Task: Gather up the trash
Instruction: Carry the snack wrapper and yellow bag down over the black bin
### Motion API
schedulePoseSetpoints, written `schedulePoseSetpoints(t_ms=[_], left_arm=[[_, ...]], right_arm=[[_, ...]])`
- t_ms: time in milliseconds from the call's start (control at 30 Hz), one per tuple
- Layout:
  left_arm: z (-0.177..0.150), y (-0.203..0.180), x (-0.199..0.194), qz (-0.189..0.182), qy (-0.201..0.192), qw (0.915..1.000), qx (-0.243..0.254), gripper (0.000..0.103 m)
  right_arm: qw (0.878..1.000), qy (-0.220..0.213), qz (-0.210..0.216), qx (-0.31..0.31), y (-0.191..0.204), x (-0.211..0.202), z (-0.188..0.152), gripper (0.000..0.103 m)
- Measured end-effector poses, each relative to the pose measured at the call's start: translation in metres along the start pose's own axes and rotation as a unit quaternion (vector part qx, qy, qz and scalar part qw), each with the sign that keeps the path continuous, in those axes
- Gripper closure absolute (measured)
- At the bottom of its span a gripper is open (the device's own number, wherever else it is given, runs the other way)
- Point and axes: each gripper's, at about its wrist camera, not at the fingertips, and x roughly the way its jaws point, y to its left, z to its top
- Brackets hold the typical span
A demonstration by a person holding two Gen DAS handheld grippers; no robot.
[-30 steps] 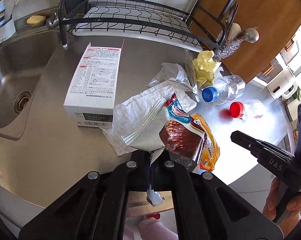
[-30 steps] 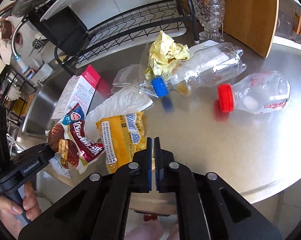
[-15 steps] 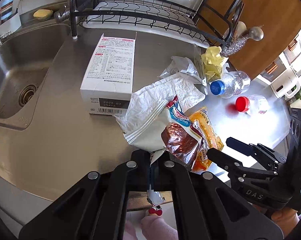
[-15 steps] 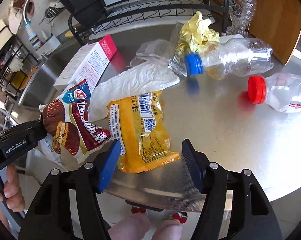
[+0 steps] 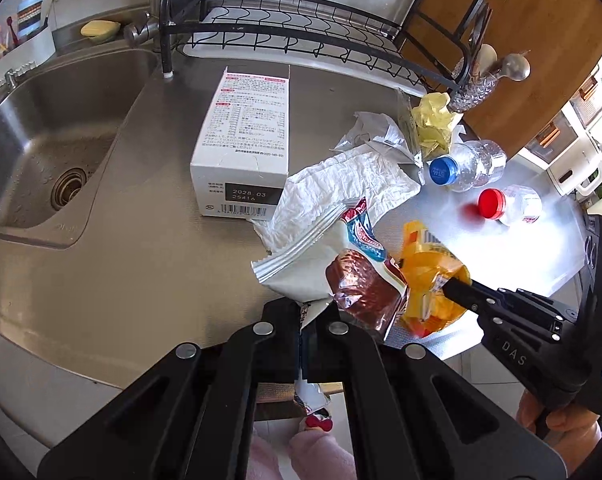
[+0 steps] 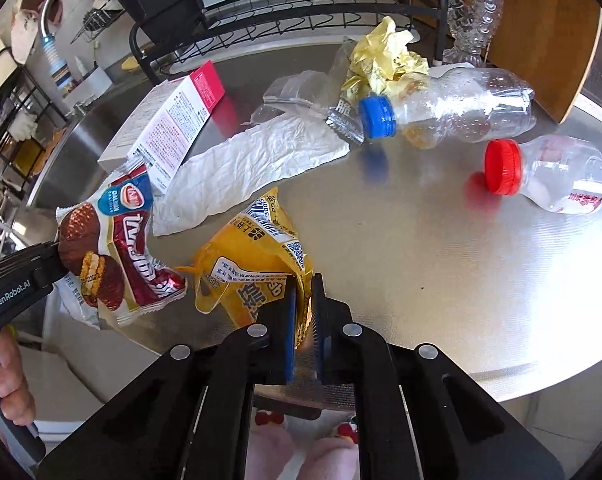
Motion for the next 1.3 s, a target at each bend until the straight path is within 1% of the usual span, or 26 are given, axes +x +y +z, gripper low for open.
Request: schedulePoseSetpoints(t_ms=[100,167,267,367,500,667,767,867,967,1067,1167,1300], left_arm=[[-0.004,0.002,-0.01,0.005,-0.005,1.0,0.004,0.103],[-0.009,0.003,-0.019,0.01,-0.008,0.9998,0.012,0.103],[-0.02,0.003,-0.033,0.025,-0.009,0.9993,0.024,0.103],[-0.036,0.005,-0.047,0.032,-0.007,0.999,0.03,0.103],[-0.063,0.007,-0.06,0.035,0.002,0.9987,0.038,0.103],[-0.102,0.015,-0.06,0.033,0.03,0.9982,0.041,0.103],[-0.125,0.023,-0.047,0.031,0.057,0.9972,0.036,0.103],[-0.148,0.032,-0.023,0.034,0.093,0.9947,0.029,0.103],[-0.168,0.04,0.006,0.038,0.119,0.9918,0.026,0.103],[-0.185,0.049,0.037,0.038,0.143,0.9888,0.018,0.103],[-0.201,0.06,0.072,0.036,0.174,0.9841,0.004,0.103],[-0.217,0.072,0.111,0.037,0.199,0.9793,-0.011,0.103]], right_arm=[[1.0,-0.011,0.0,0.011,-0.007,-0.013,0.0,0.095],[1.0,-0.02,0.0,0.006,-0.007,-0.025,-0.003,0.095],[1.0,-0.026,0.003,-0.001,-0.005,-0.042,-0.013,0.095],[1.0,-0.027,0.011,-0.005,-0.003,-0.058,-0.029,0.095],[1.0,-0.013,0.021,-0.008,0.003,-0.069,-0.054,0.095],[1.0,0.021,0.021,-0.009,0.007,-0.066,-0.088,0.095],[0.998,0.054,0.019,-0.003,0.006,-0.049,-0.109,0.095],[0.996,0.089,0.012,0.002,0.005,-0.025,-0.129,0.095],[0.993,0.119,0.001,0.011,0.004,0.004,-0.15,0.095],[0.99,0.136,-0.019,0.032,0.001,0.036,-0.168,0.095],[0.987,0.145,-0.018,0.067,-0.005,0.067,-0.183,0.095],[0.98,0.17,-0.009,0.102,-0.009,0.109,-0.202,0.094]])
